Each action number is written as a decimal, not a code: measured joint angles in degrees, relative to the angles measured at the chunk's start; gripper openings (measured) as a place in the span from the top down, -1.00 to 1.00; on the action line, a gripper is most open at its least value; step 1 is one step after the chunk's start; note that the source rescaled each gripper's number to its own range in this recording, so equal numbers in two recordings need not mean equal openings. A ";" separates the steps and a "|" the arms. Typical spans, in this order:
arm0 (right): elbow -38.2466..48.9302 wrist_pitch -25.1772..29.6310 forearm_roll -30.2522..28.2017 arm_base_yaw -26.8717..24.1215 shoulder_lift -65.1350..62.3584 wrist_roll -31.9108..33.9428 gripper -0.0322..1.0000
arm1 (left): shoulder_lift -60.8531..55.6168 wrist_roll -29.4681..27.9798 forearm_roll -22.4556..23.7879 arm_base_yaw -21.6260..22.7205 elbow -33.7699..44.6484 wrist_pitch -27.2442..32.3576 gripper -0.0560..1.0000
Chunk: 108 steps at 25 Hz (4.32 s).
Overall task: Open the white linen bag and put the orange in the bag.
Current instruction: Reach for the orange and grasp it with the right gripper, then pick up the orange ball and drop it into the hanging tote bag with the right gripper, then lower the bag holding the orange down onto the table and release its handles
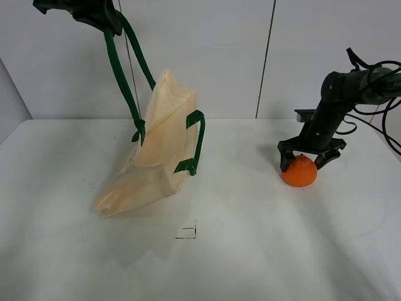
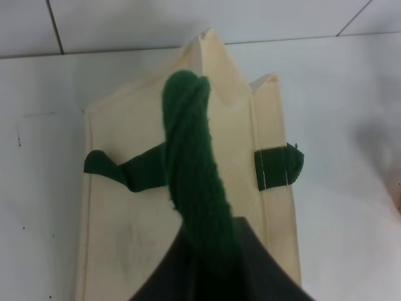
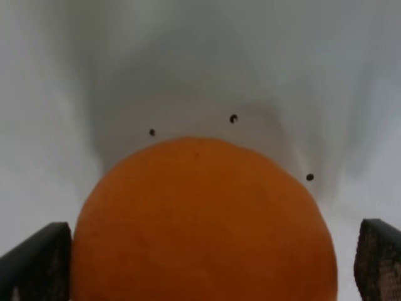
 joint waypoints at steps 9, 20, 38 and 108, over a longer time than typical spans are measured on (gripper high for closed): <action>-0.11 1.24 0.43 0.00 -0.76 -0.04 0.94 | 0.00 0.02 0.00 0.00 0.00 0.00 0.89; -16.40 11.25 16.95 0.28 -9.32 -0.31 0.93 | 0.00 0.07 0.00 0.00 0.00 0.00 0.89; -23.30 -3.89 28.73 24.67 -1.30 1.51 0.93 | 0.00 0.12 0.00 0.00 0.00 0.00 0.89; 7.50 15.38 -6.51 0.34 -26.56 10.68 -0.89 | -0.05 0.19 -0.06 0.00 0.00 0.00 0.89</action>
